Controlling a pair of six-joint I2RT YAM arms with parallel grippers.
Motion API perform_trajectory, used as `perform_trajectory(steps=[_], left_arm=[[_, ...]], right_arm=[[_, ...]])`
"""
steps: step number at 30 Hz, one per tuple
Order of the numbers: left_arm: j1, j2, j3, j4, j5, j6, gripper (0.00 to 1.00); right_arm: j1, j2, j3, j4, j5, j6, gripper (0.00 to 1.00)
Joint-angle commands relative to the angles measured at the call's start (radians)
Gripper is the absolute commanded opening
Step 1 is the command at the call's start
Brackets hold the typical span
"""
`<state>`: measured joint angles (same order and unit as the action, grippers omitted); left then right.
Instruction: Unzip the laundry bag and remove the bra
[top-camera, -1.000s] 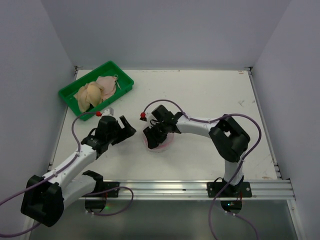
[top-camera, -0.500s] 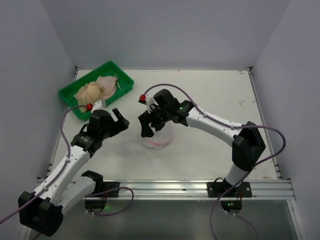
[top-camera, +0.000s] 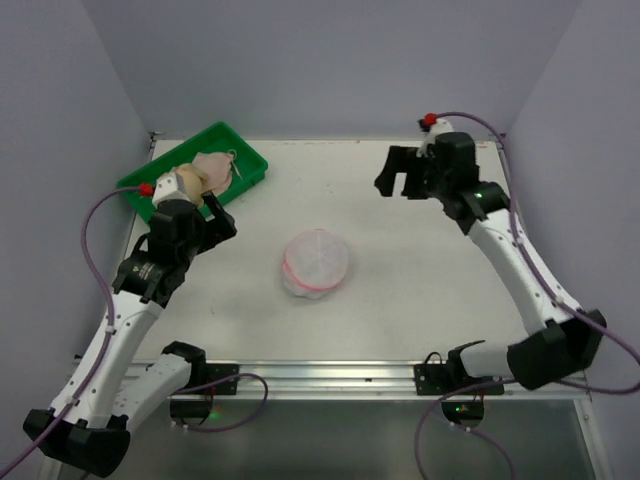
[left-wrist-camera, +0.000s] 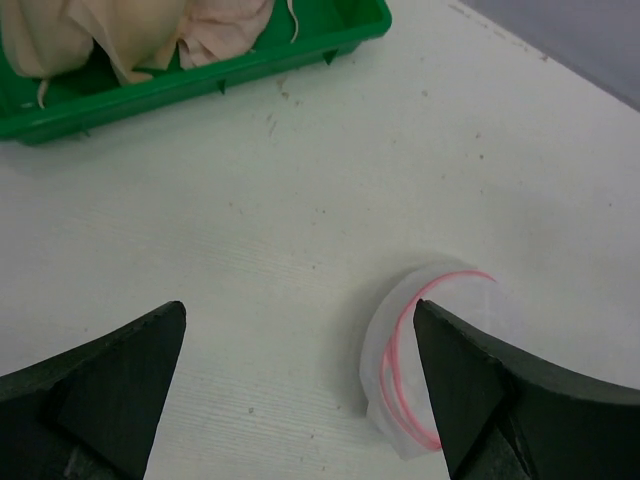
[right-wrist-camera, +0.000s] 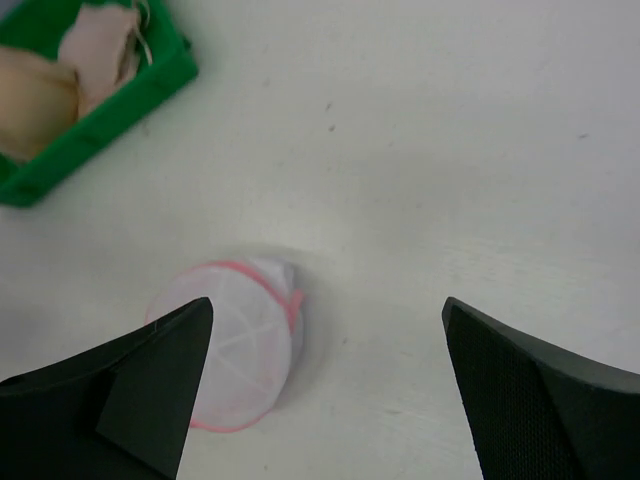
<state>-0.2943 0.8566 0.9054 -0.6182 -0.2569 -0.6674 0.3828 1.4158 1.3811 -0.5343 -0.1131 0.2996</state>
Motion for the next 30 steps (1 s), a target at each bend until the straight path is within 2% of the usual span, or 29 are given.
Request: perform_trajectory(steps=[1, 5, 8, 11, 15, 24, 30], left_arm=[[0.011, -0.063, 0.183, -0.118, -0.123, 0.084, 1.0], [0.011, -0.143, 0.324, -0.243, -0.194, 0.166, 1.0], [0.011, -0.195, 0.412, -0.322, -0.249, 0.212, 1.0], [0.011, -0.269, 0.438, -0.354, -0.278, 0.239, 1.0], [0.009, -0.399, 0.423, -0.353, -0.306, 0.25, 1.0], [0.009, -0.582, 0.359, -0.399, -0.331, 0.223, 1.0], [0.007, -0.61, 0.336, -0.449, -0.306, 0.169, 1.0]], right_arm=[[-0.102, -0.275, -0.048, -0.007, 0.108, 0.064, 0.99], [-0.11, -0.562, -0.143, 0.011, 0.286, 0.02, 0.99], [-0.11, -0.739, -0.175, 0.007, 0.34, -0.02, 0.99], [-0.11, -0.875, -0.214, 0.005, 0.371, -0.076, 0.99], [-0.11, -1.007, -0.266, 0.005, 0.382, -0.108, 0.99], [-0.11, -1.212, -0.39, 0.008, 0.331, -0.091, 0.99], [-0.11, -1.288, -0.453, 0.003, 0.323, -0.071, 0.99]])
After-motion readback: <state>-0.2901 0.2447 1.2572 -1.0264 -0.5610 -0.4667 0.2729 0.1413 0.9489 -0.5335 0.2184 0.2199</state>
